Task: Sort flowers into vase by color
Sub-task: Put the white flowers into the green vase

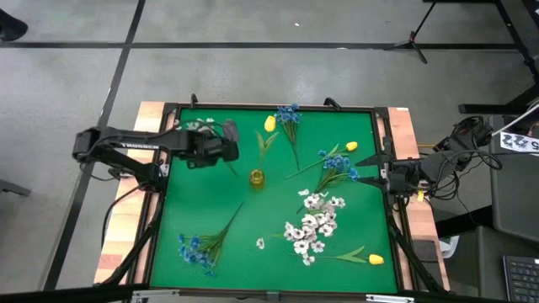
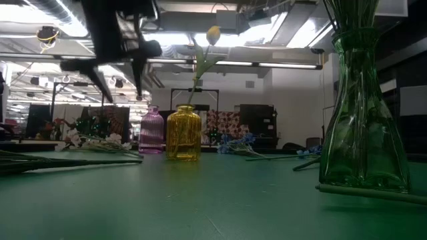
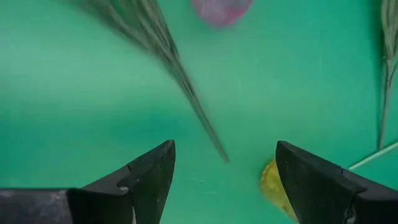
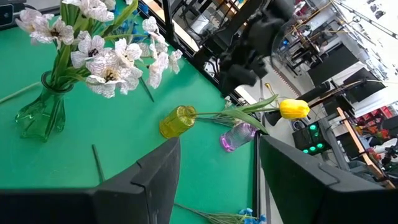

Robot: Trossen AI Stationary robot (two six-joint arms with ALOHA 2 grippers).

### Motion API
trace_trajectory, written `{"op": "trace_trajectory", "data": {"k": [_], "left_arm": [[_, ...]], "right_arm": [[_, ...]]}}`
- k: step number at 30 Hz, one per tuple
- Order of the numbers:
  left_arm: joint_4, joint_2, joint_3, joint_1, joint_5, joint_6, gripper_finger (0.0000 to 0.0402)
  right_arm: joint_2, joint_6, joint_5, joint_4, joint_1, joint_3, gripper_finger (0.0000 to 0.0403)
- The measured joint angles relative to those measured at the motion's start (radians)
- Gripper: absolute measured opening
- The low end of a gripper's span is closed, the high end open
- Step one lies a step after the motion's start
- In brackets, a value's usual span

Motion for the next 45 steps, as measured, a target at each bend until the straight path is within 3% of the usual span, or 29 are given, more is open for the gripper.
{"op": "trace_trajectory", "data": {"k": [7,19,30,45], "left_arm": [[0.317,0.017,-0.19,0.041,0.041,-0.06,0.0271],[0.408,0.025,-0.281,0.119,0.049,-0.162,0.0235],[0.438,0.025,-0.281,0.165,0.047,-0.102,0.0201],[0.485,0.195,-0.281,0.166,0.125,-0.114,0.0179]], "right_arm": [[0.0,0.0,-0.002,-0.002,0.0,0.0,0.0218],[0.0,0.003,-0.003,-0.082,0.0,0.0,0.0218],[0.0,0.003,-0.003,-0.136,0.0,0.0,0.0218],[0.0,0.003,-0.003,-0.138,0.0,0.0,0.0218]]}}
